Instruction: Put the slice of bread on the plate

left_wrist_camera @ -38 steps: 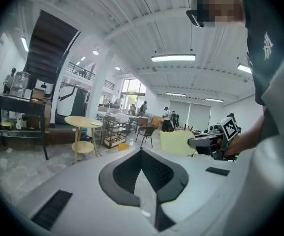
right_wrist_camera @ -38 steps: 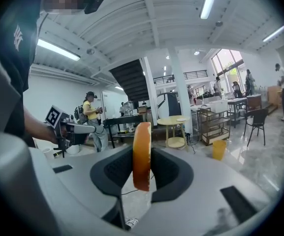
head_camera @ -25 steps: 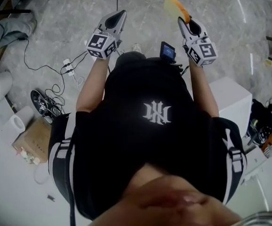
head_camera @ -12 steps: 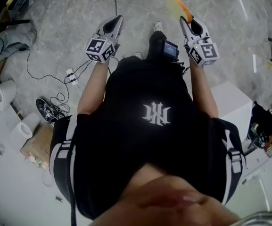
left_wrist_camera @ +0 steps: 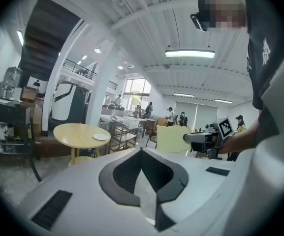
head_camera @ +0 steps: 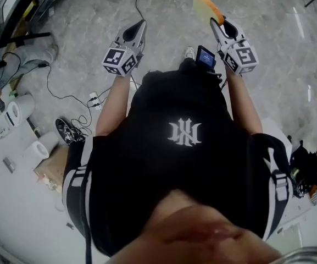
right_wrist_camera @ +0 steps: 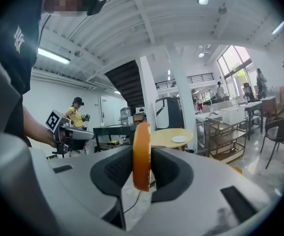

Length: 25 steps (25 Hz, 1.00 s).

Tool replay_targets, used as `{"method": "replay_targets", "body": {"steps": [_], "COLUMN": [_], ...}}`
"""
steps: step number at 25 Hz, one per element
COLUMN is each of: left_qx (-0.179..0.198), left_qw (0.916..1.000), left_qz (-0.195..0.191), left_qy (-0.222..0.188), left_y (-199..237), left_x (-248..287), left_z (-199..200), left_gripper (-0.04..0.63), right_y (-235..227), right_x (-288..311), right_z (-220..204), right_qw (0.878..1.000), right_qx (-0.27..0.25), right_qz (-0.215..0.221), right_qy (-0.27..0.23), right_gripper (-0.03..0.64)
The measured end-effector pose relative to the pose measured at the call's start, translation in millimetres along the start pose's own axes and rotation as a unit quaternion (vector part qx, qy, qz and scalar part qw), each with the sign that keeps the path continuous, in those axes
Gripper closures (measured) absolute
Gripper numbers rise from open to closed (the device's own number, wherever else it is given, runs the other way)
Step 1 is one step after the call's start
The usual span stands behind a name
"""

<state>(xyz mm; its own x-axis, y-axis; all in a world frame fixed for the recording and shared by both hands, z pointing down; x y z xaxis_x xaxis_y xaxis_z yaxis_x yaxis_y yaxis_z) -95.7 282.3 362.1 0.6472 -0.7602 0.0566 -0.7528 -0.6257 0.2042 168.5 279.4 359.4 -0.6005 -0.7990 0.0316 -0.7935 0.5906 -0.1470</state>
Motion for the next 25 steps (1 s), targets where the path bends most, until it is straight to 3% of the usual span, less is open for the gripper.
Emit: {"method": "replay_targets", "body": {"steps": [4,10,18,25], "left_qx": [-0.011,-0.018,-0.04,-0.036], "left_qw": [0.9995,0.9996,0.9986,0.9986], "left_qz": [0.027,0.023,0.03,0.005], "left_qy": [-0.006,0.006,-0.016,-0.039], "left_y": [11,16,86,157], "left_x": [40,71,112,181], "left_z": [10,3,10,39], "left_gripper": [0.586,0.586,0.586,0.586], "right_y": [-38,-61,-89,-125], "right_x": [27,56,112,182], "right_z": [3,-3,6,25], "right_qw": [1.0,0.999,0.998,0.998], "right_qx": [0.008,0.008,-0.012,-0.027], "right_qz": [0.027,0.046,0.041,0.022], "right_qy": [0.008,0.026,0.04,0.055], "right_gripper": [0.522,0.522,0.522,0.522]}}
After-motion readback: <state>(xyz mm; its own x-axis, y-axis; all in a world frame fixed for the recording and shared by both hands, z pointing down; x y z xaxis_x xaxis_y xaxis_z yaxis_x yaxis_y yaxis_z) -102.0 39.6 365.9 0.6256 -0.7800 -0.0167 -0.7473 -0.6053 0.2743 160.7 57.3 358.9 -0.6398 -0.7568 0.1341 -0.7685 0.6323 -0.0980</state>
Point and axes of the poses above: the fingertips, and each gripper's own axes: x forward along the fingers, y to its left, z out of its top, the point moved 3 cm from there along -x, backward along the fingers, and after that the axes turned 11 degrees about -y, right-handed, at the moved point
